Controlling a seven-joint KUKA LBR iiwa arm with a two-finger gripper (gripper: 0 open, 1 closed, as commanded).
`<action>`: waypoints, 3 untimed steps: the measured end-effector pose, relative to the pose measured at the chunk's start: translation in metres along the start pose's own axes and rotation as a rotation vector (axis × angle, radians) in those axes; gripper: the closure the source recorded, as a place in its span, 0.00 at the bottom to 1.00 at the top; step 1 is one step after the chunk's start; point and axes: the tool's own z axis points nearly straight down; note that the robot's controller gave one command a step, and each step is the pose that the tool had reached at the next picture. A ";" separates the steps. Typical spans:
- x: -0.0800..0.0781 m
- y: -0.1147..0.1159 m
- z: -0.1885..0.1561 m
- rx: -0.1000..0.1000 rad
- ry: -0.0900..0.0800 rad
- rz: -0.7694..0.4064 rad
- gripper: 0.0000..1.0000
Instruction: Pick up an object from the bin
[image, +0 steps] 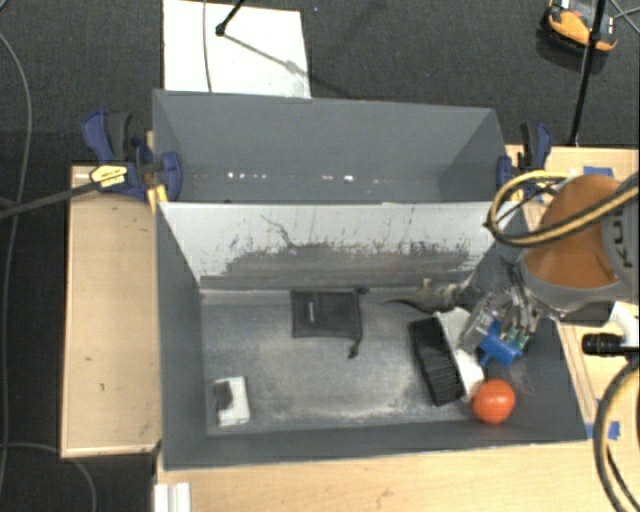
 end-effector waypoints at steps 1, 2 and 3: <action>0.001 -0.002 -0.012 0.005 0.005 0.001 1.00; 0.001 -0.003 -0.035 0.006 0.005 0.002 1.00; -0.001 -0.002 -0.057 0.004 -0.001 0.001 1.00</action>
Offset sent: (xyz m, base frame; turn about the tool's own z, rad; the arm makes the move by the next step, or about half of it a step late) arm 0.0001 -0.0001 0.0119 0.0000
